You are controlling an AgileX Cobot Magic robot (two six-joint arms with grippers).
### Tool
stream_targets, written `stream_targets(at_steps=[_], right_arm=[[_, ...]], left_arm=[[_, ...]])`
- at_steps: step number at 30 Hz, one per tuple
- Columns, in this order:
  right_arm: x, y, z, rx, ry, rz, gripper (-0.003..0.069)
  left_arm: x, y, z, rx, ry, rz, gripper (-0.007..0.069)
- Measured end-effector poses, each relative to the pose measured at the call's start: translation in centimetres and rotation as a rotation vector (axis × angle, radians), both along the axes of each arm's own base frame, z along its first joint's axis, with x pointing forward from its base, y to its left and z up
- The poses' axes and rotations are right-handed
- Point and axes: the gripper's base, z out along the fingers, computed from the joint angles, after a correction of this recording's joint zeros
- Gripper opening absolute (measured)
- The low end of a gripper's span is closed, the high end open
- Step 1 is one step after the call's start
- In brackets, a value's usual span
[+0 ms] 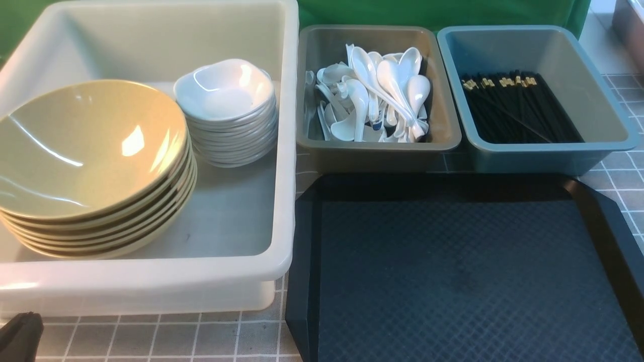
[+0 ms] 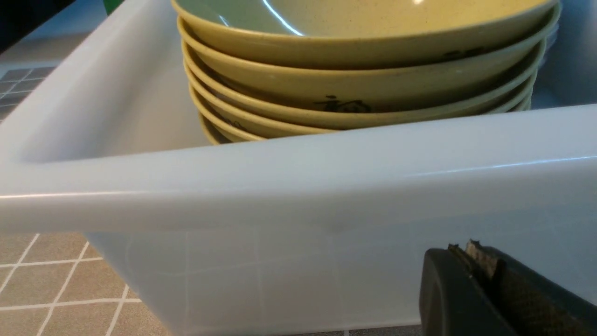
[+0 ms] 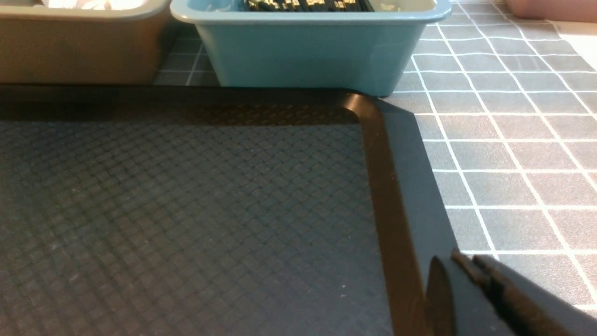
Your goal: On grey table put chopsticks spoon bowls plates into blue grey white boxes.
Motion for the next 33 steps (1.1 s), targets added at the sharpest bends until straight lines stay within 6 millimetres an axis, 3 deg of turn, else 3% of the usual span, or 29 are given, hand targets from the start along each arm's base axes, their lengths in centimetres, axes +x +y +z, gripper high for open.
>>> stream_targets(at_steps=[33], right_arm=[[0.0,0.0,0.0,0.0,0.0,0.0,0.007]], left_arm=[[-0.01,0.0,-0.01,-0.001,0.0,0.0,-0.0011]])
